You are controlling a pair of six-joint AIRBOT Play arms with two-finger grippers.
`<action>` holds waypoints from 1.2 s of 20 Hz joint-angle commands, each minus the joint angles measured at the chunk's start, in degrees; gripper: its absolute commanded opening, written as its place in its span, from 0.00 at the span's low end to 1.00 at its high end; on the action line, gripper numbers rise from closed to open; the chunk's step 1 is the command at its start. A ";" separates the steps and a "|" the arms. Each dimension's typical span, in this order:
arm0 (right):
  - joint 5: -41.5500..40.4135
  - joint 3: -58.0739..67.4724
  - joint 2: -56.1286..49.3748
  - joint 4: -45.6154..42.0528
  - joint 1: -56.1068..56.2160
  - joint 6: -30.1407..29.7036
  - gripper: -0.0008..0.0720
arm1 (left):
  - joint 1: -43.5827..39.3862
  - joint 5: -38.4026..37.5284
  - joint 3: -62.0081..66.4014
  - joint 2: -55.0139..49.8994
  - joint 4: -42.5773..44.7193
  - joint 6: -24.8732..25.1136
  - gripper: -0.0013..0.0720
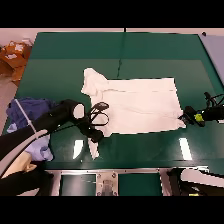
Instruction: Fold the shirts.
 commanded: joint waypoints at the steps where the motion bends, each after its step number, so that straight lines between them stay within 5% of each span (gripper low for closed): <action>1: -0.63 0.04 0.04 0.09 0.00 -0.42 0.03 | -0.83 -3.34 -0.04 -1.84 9.01 -7.30 0.66; 3: -0.74 0.04 0.04 0.07 0.00 -0.63 0.03 | -0.83 -4.68 0.02 -1.79 11.02 -8.61 0.59; 4: -0.79 0.04 0.04 0.09 0.00 -0.61 0.03 | -0.83 -4.74 0.02 -1.79 10.71 -8.57 0.24; 5: -0.79 0.04 0.04 0.07 0.00 -0.61 0.03 | -0.83 -5.05 0.02 -1.79 10.60 -8.52 0.09; 12: -0.79 0.96 0.04 -0.20 -0.66 -0.98 0.03 | 0.02 -11.47 6.05 -1.53 17.55 -5.49 0.05; 16: -0.46 2.05 0.04 -0.68 -3.72 -0.37 0.03 | 11.67 -14.43 10.08 -0.28 16.87 -3.13 0.05; 21: -0.57 2.05 0.04 -1.03 -5.95 -0.37 0.03 | 31.78 -15.43 9.70 -0.28 -2.27 10.78 0.05; 24: -0.39 1.95 0.04 -0.68 -5.16 -0.37 0.03 | 37.07 -15.67 7.76 -0.57 -9.66 17.51 0.05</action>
